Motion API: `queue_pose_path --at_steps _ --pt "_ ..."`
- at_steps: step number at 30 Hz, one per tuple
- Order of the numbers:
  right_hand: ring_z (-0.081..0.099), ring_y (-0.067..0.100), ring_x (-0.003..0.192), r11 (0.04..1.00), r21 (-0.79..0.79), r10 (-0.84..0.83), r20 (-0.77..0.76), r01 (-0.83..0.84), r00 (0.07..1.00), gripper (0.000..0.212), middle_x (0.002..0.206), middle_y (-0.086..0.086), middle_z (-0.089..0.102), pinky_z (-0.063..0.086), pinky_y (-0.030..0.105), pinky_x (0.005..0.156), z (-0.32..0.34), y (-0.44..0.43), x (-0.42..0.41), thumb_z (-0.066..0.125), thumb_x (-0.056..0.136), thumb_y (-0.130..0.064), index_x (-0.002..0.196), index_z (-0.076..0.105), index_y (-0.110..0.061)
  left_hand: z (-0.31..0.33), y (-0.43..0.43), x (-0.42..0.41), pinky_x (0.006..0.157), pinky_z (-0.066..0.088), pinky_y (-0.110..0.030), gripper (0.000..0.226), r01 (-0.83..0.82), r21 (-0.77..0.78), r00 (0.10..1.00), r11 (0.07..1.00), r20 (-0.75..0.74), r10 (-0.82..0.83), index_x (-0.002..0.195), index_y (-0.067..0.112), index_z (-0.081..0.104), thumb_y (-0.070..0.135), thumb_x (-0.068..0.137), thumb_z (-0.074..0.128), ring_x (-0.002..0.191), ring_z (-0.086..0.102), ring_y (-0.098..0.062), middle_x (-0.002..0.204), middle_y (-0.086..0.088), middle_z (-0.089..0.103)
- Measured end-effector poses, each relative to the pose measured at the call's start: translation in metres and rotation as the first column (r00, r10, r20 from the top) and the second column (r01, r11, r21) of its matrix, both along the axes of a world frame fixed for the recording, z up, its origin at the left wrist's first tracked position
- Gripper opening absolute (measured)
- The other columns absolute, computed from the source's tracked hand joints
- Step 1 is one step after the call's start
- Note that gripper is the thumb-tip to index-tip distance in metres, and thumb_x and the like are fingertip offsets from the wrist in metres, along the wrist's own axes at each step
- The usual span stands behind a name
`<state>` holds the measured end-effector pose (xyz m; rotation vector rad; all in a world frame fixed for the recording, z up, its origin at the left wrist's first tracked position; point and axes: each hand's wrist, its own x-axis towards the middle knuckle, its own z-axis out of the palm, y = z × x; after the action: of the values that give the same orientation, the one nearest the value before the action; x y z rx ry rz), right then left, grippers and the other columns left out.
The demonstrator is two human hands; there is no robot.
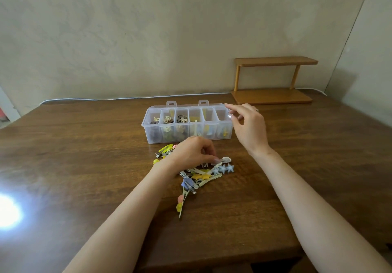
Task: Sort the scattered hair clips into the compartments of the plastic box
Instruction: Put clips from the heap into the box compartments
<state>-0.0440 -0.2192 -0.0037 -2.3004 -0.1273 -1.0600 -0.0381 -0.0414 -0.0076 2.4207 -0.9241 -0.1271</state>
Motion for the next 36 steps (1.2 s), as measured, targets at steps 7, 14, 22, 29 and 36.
queue_pose_path --at_steps 7,14,22,29,36 --pt "0.059 0.009 0.080 0.990 0.118 0.085 -0.010 -0.084 0.996 0.021 0.099 -0.001 0.068 0.046 0.011 0.069 0.006 0.000 -0.012 0.058 0.089 -0.005 0.103 0.070 -0.016 0.000 -0.002 -0.003 0.076 0.052 -0.033 0.017 -0.029 -0.010 0.999 1.000 0.025 0.029 0.089 0.014 0.062 0.029 0.083 0.067 0.083 0.060 -0.014 0.093 -0.001 0.066" --pt "0.062 0.008 0.082 0.956 0.209 0.260 -0.266 -0.208 0.928 0.017 0.089 -0.003 0.069 0.047 0.016 0.070 0.010 0.006 -0.020 0.059 0.090 -0.010 0.097 0.071 -0.019 0.000 -0.004 -0.003 0.071 0.050 -0.033 0.014 -0.130 -0.156 0.990 0.979 0.034 0.137 0.093 0.012 0.055 0.025 0.090 0.058 0.080 0.062 -0.019 0.089 -0.006 0.067" --pt "0.060 0.007 0.071 0.916 0.256 0.395 -0.425 -0.310 0.815 0.015 0.080 -0.001 0.068 0.048 0.021 0.069 0.009 0.009 -0.021 0.070 0.083 -0.012 0.094 0.071 -0.021 0.002 -0.003 0.001 0.067 0.053 -0.022 0.006 -0.191 -0.465 0.975 0.865 0.015 0.223 0.092 0.007 0.059 0.006 0.086 0.061 0.081 0.064 -0.016 0.086 -0.003 0.065" --pt "0.060 0.008 0.078 0.908 0.301 0.380 -0.307 -0.290 0.872 0.023 0.087 0.000 0.066 0.049 0.016 0.067 0.011 0.007 -0.020 0.068 0.082 -0.002 0.094 0.069 -0.021 0.002 -0.004 0.001 0.076 0.056 -0.019 0.013 -0.180 -0.587 0.981 0.789 -0.045 0.191 0.099 0.002 0.056 -0.005 0.088 0.054 0.087 0.069 -0.014 0.094 -0.011 0.066" --pt "0.059 0.006 0.075 0.930 0.346 0.144 -0.023 -0.128 0.989 0.009 0.087 0.001 0.066 0.049 0.016 0.065 0.014 0.000 -0.018 0.067 0.084 -0.006 0.091 0.066 -0.012 0.000 -0.004 0.003 0.073 0.048 -0.014 0.014 -0.210 -0.512 0.967 0.833 0.019 0.255 0.101 0.010 0.058 0.009 0.088 0.060 0.089 0.064 -0.011 0.094 -0.001 0.068"
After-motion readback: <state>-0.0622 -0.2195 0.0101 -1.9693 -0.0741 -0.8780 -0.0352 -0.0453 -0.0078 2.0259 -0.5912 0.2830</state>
